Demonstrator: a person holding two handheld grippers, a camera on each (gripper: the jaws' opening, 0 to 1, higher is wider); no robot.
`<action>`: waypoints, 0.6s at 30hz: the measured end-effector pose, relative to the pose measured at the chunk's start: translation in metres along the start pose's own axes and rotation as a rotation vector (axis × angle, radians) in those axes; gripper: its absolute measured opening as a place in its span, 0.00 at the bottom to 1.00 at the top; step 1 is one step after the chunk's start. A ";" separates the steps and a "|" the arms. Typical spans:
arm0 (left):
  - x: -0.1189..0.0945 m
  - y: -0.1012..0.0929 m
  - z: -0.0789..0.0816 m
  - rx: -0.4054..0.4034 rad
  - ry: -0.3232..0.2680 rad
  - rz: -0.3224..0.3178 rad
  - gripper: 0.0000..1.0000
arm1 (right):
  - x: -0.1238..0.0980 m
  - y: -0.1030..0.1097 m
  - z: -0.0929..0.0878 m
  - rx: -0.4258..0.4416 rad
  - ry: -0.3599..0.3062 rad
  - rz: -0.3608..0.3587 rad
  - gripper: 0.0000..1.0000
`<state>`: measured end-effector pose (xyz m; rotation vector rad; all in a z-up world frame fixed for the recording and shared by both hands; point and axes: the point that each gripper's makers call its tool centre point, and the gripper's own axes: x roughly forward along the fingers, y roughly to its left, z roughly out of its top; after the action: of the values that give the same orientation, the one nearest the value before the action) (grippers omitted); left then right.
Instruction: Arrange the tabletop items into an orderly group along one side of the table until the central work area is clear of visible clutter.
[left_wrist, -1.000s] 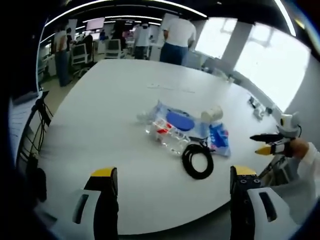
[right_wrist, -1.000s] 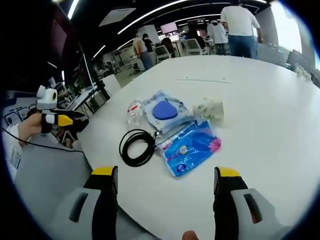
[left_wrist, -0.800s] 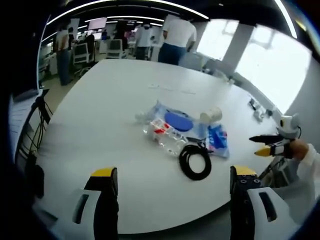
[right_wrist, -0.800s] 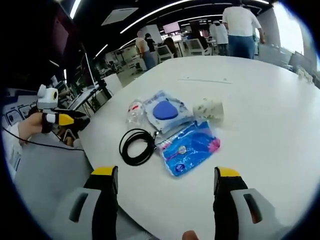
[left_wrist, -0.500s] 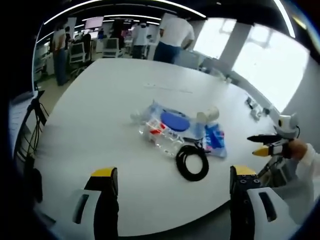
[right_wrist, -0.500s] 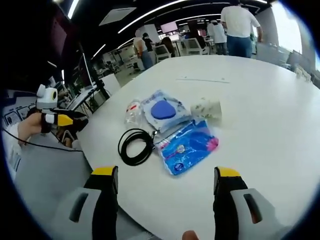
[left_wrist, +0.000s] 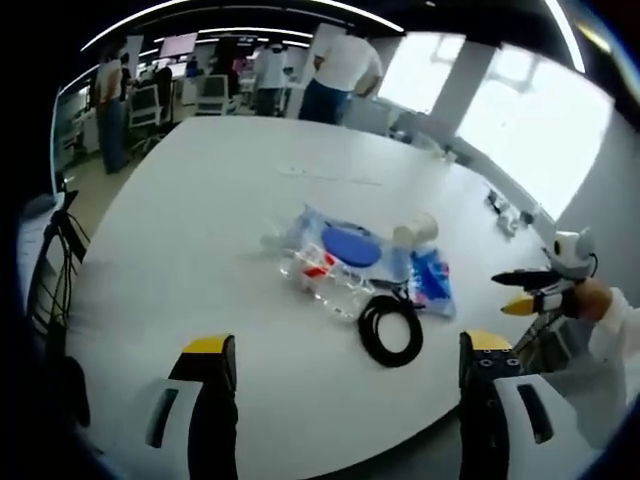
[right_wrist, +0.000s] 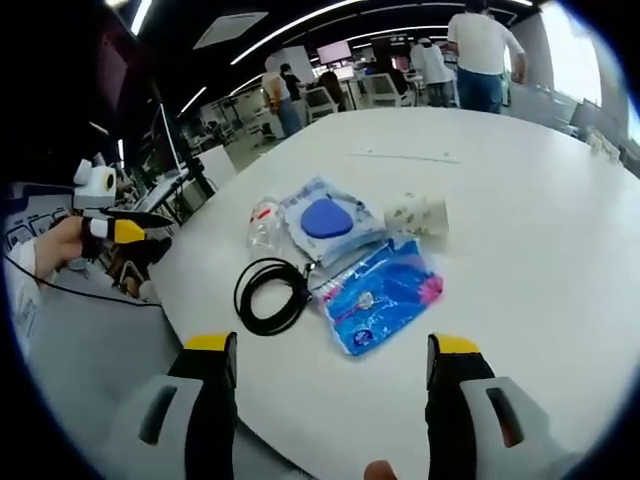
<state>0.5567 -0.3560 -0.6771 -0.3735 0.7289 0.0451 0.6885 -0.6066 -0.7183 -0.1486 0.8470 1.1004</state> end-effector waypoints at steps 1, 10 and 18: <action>0.001 0.000 0.000 -0.003 0.000 -0.001 0.89 | 0.002 0.001 0.000 0.000 0.004 0.001 0.76; 0.008 0.007 0.004 -0.042 -0.012 -0.017 0.88 | 0.020 0.015 0.009 -0.028 0.024 0.022 0.75; 0.014 0.011 0.002 -0.084 -0.020 -0.026 0.88 | 0.037 0.030 0.028 -0.076 0.024 0.059 0.74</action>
<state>0.5666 -0.3458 -0.6885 -0.4618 0.7039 0.0546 0.6852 -0.5511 -0.7151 -0.2022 0.8360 1.1891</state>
